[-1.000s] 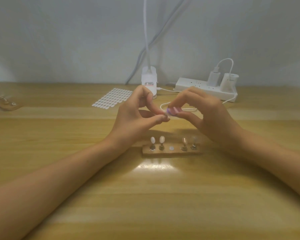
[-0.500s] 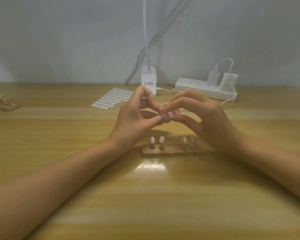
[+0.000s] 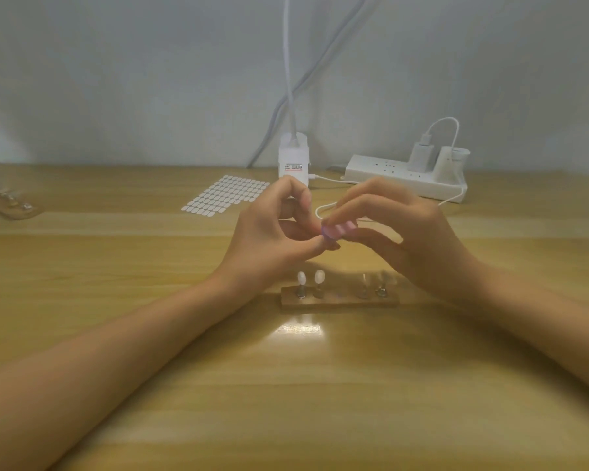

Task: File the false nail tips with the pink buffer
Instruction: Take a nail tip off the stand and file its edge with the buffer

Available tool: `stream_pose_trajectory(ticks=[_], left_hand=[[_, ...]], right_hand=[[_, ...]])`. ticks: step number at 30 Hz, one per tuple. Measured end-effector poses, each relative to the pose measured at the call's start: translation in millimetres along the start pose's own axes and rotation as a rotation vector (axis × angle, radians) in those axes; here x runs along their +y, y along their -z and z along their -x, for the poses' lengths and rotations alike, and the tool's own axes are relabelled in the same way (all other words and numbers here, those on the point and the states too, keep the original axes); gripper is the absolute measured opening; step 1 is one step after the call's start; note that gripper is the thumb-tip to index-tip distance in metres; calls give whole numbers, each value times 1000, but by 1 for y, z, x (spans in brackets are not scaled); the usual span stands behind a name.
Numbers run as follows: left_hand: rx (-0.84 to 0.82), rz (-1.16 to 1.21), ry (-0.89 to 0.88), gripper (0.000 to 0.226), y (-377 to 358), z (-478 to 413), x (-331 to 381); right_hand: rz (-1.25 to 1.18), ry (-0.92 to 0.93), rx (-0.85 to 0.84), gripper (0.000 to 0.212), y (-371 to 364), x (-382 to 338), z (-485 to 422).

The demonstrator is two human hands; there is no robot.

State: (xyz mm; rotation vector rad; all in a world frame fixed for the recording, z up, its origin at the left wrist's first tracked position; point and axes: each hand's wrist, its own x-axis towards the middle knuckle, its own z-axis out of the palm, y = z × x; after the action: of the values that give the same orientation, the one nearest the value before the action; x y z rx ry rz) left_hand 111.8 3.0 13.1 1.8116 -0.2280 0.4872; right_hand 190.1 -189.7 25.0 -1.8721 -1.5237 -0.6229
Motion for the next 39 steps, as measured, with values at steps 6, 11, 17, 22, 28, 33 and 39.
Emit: stream_pose_trajectory(ticks=[6,11,17,22,28,33,39], left_hand=[[-16,16,19,40,0,0,1],[-35,5,32,42,1,0,1],[-36,24,38,43,1,-1,3],[-33,39,35,39,0,0,1],[-29,17,29,39,1,1,2],[-39,-3,1,39,1,0,2],[-30,1,-10,39,0,0,1]], right_hand=[[-3,-24,12,9,4,0,0],[25,-139,33,7,6,4,1],[45,5,0,12,0,0,1],[19,17,48,10,3,-2,0],[29,-121,74,7,8,8,4],[22,-42,4,10,-4,4,3],[2,-3,47,11,-1,-1,1]])
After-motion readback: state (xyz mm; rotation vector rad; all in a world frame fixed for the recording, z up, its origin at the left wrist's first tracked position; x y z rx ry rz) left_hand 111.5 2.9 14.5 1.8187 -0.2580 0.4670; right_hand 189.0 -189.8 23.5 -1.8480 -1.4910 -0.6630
